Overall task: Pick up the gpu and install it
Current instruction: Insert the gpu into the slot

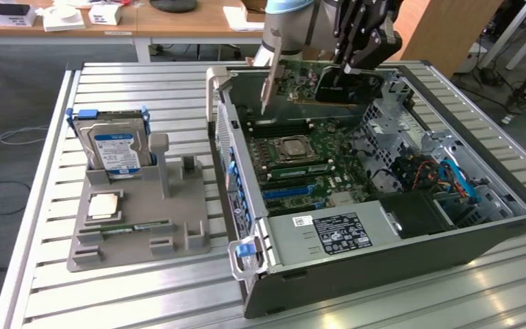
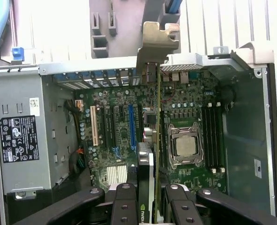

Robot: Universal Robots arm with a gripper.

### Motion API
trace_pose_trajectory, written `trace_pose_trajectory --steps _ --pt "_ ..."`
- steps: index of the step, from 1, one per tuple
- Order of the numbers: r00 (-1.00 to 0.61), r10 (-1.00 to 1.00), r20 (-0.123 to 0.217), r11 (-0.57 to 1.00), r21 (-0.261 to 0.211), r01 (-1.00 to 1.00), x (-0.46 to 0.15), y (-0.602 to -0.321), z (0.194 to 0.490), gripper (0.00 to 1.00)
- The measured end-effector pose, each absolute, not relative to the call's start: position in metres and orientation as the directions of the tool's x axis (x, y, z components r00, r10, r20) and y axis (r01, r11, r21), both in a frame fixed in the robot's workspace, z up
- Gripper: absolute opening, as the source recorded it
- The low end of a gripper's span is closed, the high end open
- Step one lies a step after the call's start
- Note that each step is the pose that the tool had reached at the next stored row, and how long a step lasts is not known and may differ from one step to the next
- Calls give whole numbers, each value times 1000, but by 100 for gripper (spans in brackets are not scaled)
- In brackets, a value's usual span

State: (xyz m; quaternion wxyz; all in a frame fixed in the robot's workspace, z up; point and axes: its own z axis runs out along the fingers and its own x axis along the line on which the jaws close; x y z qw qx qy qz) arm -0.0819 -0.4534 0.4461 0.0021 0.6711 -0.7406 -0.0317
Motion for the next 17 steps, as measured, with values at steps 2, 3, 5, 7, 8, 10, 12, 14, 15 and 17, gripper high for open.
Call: trace_pose_trajectory --steps 2,3,5,7,8,10,12,14,15,17 --pt "-99 -994 -39 97 50 -994 -82 -453 446 27" --pt "-99 -994 -39 97 50 -994 -82 -453 446 27" --pt "-99 -994 -40 97 50 -994 -82 -453 446 27" --pt "-98 -994 -40 96 48 -994 -82 -453 445 27" --pt "-97 -995 -40 95 46 -994 -82 -453 445 27" --pt "-94 -995 -40 93 40 -995 -82 -453 444 27" --pt "-93 -995 -40 91 38 -995 -82 -453 444 27" --pt "-93 -995 -41 91 37 -995 -82 -453 443 27" --pt "-93 -995 -41 91 37 -995 -82 -453 443 27" --pt "-93 -995 -41 91 37 -995 -82 -453 442 27"
